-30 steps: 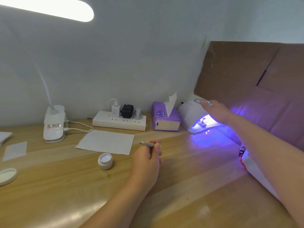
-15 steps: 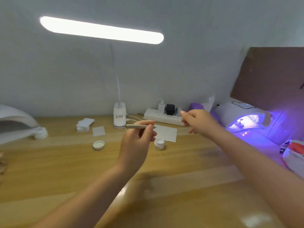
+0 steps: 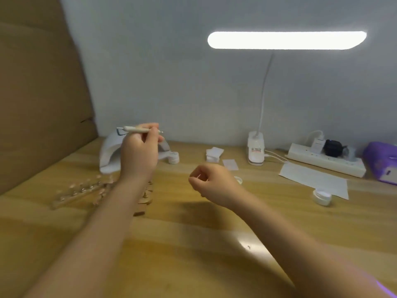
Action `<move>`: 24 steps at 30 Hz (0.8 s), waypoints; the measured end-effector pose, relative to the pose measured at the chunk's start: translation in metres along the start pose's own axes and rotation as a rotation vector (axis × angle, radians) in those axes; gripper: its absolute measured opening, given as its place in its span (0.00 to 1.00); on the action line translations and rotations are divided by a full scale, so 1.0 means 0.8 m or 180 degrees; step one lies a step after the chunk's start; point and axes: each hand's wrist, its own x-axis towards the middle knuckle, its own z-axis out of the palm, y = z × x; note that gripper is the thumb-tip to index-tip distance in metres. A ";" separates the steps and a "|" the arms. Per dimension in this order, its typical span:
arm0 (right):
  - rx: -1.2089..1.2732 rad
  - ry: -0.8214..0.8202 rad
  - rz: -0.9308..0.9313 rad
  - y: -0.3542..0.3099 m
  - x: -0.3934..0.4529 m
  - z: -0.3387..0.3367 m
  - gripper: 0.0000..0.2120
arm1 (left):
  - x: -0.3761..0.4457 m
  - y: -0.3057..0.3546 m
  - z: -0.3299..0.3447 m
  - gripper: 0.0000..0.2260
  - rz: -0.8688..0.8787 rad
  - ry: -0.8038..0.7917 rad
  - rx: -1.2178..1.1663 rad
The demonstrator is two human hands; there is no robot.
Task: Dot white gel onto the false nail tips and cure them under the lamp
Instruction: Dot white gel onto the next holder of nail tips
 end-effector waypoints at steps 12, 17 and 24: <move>0.0018 -0.0286 0.0109 -0.038 0.077 0.101 0.19 | 0.079 -0.042 -0.096 0.06 -0.2118 -0.0271 0.0419; 0.0084 -0.0627 0.0220 -0.040 0.093 0.104 0.23 | 0.074 -0.051 -0.090 0.07 -0.2257 -0.0205 0.0466; 0.0064 -0.0559 0.0152 -0.033 0.096 0.103 0.16 | 0.079 -0.065 -0.087 0.10 -0.2266 -0.0296 0.0507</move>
